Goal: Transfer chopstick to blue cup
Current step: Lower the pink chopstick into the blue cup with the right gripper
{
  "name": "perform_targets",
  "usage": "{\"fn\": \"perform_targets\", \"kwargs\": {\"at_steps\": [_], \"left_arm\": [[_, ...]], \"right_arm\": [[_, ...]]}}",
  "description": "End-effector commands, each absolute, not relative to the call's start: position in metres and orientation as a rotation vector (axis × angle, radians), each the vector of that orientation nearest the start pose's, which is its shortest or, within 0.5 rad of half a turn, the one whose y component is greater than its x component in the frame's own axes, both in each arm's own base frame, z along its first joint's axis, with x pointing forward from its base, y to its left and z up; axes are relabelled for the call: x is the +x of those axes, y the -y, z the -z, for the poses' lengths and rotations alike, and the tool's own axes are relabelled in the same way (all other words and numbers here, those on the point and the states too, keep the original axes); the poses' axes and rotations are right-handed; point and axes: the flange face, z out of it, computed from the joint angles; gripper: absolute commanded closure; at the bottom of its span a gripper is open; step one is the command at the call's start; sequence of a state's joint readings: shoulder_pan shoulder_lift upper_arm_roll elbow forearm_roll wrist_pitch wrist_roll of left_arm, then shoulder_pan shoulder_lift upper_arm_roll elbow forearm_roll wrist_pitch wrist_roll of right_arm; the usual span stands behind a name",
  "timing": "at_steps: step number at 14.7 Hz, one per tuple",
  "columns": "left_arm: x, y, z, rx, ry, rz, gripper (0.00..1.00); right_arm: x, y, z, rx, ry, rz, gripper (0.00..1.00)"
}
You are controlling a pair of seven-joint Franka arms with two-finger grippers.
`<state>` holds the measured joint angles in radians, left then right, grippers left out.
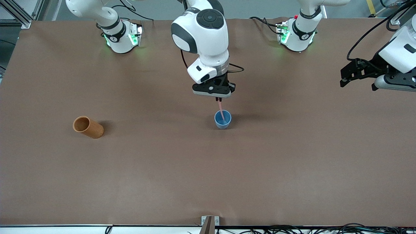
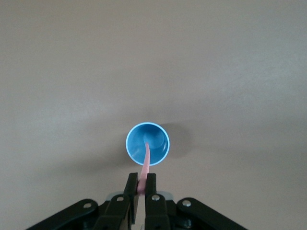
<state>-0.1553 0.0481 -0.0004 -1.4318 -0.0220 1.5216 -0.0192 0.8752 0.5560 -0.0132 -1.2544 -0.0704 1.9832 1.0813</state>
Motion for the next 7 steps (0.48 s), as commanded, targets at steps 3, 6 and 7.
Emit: {"fn": "perform_targets", "kwargs": {"at_steps": [3,6,7], "left_arm": [[0.558,0.088,-0.665,-3.161,-0.224,0.082,0.00],[0.558,0.089,-0.665,-3.161,-0.222,0.082,0.00],[0.558,0.089,-0.665,-3.168,-0.216,0.078,0.00]], "right_arm": [[0.483,-0.549,-0.459,-3.021,-0.326,0.266,0.24],[0.504,-0.525,-0.480,-3.001,-0.366,0.289,0.00],[0.515,-0.502,-0.508,-2.971,-0.403,0.317,0.00]]}}
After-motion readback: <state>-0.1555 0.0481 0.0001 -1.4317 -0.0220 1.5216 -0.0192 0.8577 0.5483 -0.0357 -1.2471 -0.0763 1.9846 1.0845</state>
